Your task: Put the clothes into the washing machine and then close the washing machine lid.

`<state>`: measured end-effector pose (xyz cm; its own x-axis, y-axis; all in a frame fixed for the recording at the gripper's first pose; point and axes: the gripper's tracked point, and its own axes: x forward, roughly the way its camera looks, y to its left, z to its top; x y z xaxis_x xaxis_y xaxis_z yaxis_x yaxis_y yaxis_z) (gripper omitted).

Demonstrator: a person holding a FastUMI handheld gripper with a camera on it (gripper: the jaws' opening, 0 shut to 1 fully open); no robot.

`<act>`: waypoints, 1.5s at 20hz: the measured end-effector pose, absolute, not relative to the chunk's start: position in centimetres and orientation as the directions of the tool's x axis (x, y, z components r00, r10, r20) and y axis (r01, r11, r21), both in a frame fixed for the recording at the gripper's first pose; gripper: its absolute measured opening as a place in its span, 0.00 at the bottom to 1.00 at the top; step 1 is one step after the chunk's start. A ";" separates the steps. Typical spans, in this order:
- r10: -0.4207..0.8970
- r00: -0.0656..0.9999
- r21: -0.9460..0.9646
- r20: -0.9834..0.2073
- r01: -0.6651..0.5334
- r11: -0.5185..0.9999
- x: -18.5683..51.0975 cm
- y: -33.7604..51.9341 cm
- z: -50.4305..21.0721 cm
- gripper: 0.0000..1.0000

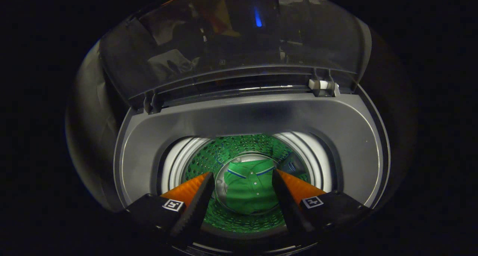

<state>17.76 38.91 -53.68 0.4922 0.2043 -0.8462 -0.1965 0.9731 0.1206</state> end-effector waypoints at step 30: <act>0.312 0.848 0.101 -0.428 -0.298 0.949 25.0 37.8 -20.5 0.98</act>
<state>24.97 37.81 -20.46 0.8485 0.3119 -0.4276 -0.2982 0.9492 0.1006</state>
